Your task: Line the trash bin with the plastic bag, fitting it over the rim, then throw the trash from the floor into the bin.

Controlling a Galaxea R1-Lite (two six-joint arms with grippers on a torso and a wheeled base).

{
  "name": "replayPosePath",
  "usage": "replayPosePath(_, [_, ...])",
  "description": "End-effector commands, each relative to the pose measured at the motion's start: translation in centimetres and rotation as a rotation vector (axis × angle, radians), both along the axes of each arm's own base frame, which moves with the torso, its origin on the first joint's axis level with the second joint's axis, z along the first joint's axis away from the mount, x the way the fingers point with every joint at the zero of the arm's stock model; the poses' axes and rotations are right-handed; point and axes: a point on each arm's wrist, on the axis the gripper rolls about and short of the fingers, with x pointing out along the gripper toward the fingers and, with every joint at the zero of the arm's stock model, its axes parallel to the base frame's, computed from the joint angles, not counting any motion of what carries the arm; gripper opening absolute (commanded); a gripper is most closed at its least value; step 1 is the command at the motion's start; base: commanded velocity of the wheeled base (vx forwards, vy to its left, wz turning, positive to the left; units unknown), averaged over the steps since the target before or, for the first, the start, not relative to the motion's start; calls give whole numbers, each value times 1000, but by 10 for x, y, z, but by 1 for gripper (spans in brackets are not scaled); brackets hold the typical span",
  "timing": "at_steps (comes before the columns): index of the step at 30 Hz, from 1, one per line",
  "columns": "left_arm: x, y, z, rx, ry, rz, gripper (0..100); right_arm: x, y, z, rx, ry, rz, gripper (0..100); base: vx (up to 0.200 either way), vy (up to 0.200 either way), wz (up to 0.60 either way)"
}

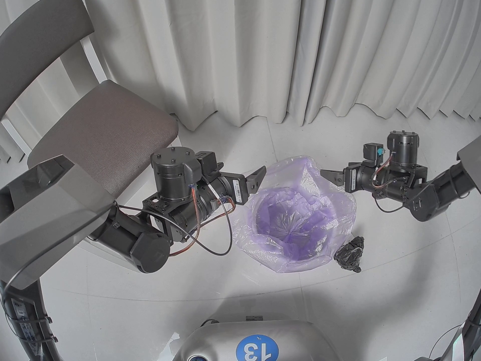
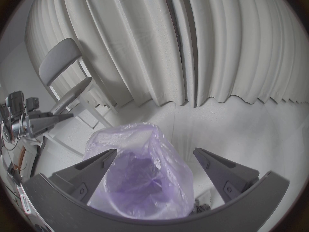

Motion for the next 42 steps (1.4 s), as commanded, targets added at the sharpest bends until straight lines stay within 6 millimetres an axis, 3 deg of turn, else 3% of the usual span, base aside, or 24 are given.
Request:
replayPosePath(1, [-20,3,18,-11,-25,6,100,-62,-25,33,-37,-49,-24,100,0,0,0])
replayPosePath(8, [-41,5,31,15,-36,-17,100,-121,-50,32,-34,-44,-92,100,0,0,0])
replayPosePath(10, [-42,5,28,89,-47,-5,100,-132,-58,26,-17,-42,-126,100,0,0,0])
replayPosePath(14, [-36,3,20,194,-48,-5,100,-135,-66,15,53,-58,-174,100,0,0,0])
replayPosePath(22, [-9,-19,12,267,31,-17,100,-94,-64,-26,64,5,-177,100,0,0,0])
replayPosePath(29, [20,-53,-5,359,61,51,100,-43,-62,-82,67,-16,-173,100,0,0,0])
replayPosePath(38, [32,-56,-9,410,105,57,100,-18,-54,-86,107,-59,-149,100,0,0,0])
replayPosePath(42, [41,-58,-21,422,121,69,100,-9,-47,-90,112,-56,-133,100,0,0,0])
